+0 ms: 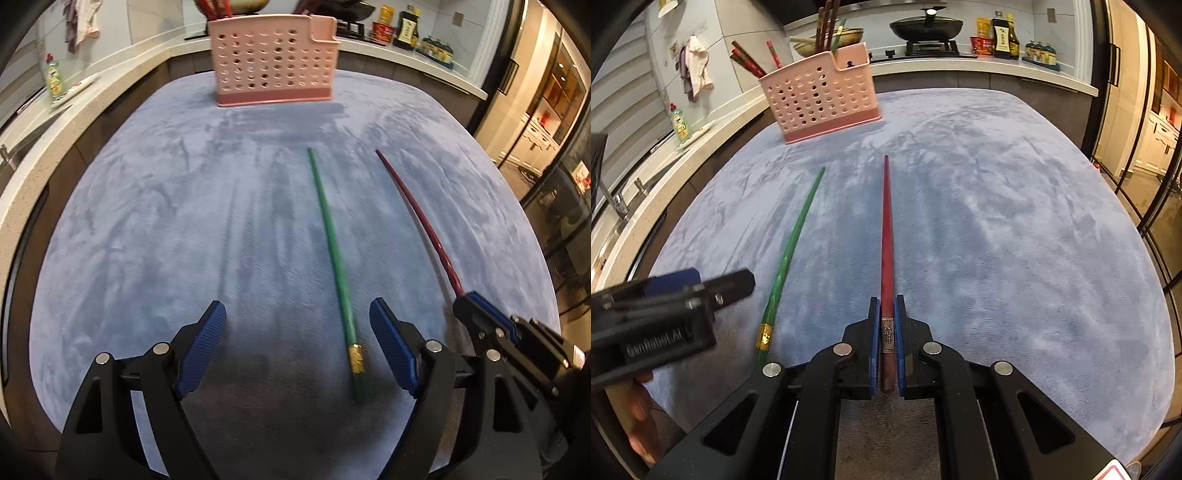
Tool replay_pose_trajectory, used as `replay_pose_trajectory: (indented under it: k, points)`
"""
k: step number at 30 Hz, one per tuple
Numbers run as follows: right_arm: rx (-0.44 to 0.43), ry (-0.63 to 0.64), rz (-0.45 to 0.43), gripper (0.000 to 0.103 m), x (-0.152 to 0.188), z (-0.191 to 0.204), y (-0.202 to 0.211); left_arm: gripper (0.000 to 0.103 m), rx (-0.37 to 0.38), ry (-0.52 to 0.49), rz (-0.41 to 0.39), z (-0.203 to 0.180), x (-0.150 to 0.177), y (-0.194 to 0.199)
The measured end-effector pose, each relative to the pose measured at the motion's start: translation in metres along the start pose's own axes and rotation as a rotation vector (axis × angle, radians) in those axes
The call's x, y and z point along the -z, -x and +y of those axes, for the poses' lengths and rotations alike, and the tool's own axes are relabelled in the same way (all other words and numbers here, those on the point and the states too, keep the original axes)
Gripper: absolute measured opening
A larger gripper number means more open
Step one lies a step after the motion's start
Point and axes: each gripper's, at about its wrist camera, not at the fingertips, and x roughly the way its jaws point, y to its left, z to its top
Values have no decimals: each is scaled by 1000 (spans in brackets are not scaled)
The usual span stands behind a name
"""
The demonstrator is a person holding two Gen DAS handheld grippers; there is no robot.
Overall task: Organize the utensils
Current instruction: 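Grasp the dark red chopstick with the right tool while the left tool grasps the green chopstick, then lift both chopsticks and carry them over the pink holder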
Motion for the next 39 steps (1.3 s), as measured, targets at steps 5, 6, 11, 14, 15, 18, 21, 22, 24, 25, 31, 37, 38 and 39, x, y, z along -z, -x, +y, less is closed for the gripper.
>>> replay_pose_trajectory:
  k: [5, 6, 11, 14, 15, 18, 21, 22, 24, 25, 31, 37, 38, 39]
  points:
    - [-4, -10, -5, 7, 1, -2, 3, 74, 31, -17, 54, -12, 11, -12]
    - [-6, -11, -5, 7, 1, -2, 4, 73, 36, -17, 62, -13, 13, -13]
    - [-11, -8, -10, 7, 2, 0, 6, 56, 29, -14, 74, -14, 20, -15]
    - [-16, -12, -8, 7, 2, 0, 7, 42, 28, -1, 72, -9, 22, -14]
    - [-20, -15, -8, 7, 3, 0, 7, 39, 28, 1, 72, -8, 21, -14]
    - [-24, -13, -7, 7, 3, 2, 7, 18, 34, 5, 76, -4, 20, -13]
    - [-28, -5, -10, 7, 2, 6, 8, 7, 47, 6, 82, -2, 19, -13]
    - [-30, -2, -13, 7, 1, 8, 10, 7, 52, 8, 84, -1, 18, -12]
    - [-33, 6, -21, 7, -2, 11, 12, 7, 58, 14, 77, 1, 16, -9]
    - [-35, 8, -27, 7, -3, 12, 14, 7, 55, 15, 69, 2, 14, -6]
    - [-48, 20, -81, 7, -22, 18, 30, 7, 59, 43, 20, 15, -3, 13]
    - [-72, 38, -165, 7, -60, 28, 49, 7, 51, 66, -82, 31, -35, 44]
    - [-78, 40, -183, 7, -68, 30, 53, 7, 49, 70, -100, 34, -42, 49]
    - [-83, 41, -196, 7, -74, 32, 55, 7, 48, 72, -114, 36, -47, 52]
